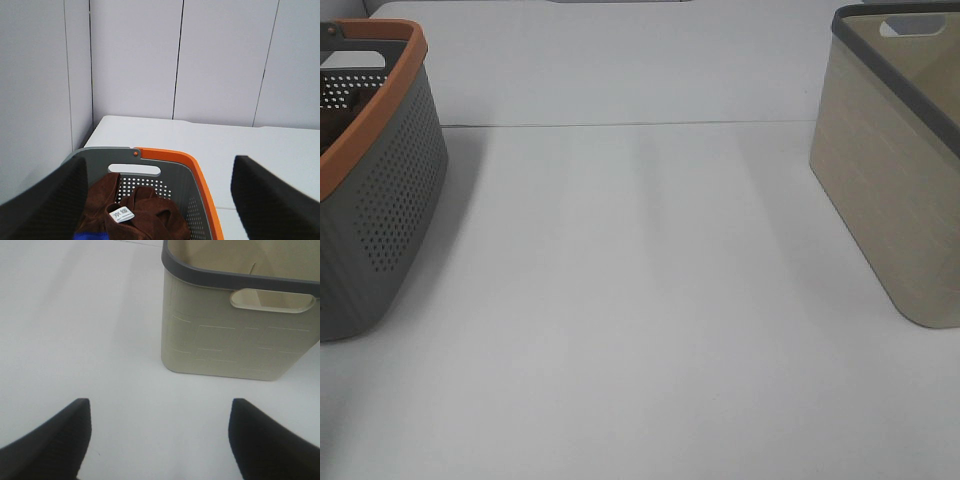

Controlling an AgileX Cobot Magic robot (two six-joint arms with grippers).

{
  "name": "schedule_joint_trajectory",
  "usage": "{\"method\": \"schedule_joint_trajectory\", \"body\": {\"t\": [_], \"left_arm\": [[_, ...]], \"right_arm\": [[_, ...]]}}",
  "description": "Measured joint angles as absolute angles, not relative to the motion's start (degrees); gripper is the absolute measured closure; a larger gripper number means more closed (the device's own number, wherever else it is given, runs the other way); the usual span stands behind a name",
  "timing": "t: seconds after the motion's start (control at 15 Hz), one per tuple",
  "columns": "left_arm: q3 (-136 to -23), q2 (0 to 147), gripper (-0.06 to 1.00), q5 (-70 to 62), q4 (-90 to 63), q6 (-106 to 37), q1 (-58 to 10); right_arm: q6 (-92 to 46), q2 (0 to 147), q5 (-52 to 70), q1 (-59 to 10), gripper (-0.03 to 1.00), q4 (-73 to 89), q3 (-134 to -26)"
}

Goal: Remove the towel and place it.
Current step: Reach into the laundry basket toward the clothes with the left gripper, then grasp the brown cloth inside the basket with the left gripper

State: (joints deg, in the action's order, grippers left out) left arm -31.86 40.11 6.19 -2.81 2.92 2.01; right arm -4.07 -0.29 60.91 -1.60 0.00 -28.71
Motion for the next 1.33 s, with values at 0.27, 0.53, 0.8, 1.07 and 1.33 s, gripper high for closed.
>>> {"method": "schedule_joint_trajectory", "body": {"t": [0.27,0.53,0.8,1.07,1.33], "left_arm": [[-44.5,58.2,0.19,-1.5,-2.3,2.9,2.0],[-66.1,76.0,0.19,-26.0,2.3,2.9,2.0],[-82.8,89.0,0.19,-48.0,4.0,2.9,2.0],[-88.7,99.1,0.24,-60.2,5.8,2.9,2.0],[-89.8,104.3,0.25,-61.6,6.3,2.9,2.0]], "right_arm": [[-4.1,-0.3,60.9,-1.6,0.23,0.0,-28.7],[-4.1,-0.3,60.9,-1.6,0.23,0.0,-28.7],[-4.1,-0.3,60.9,-1.6,0.23,0.0,-28.7],[-4.1,-0.3,60.9,-1.6,0.23,0.0,-28.7],[-4.1,-0.3,60.9,-1.6,0.23,0.0,-28.7]]}}
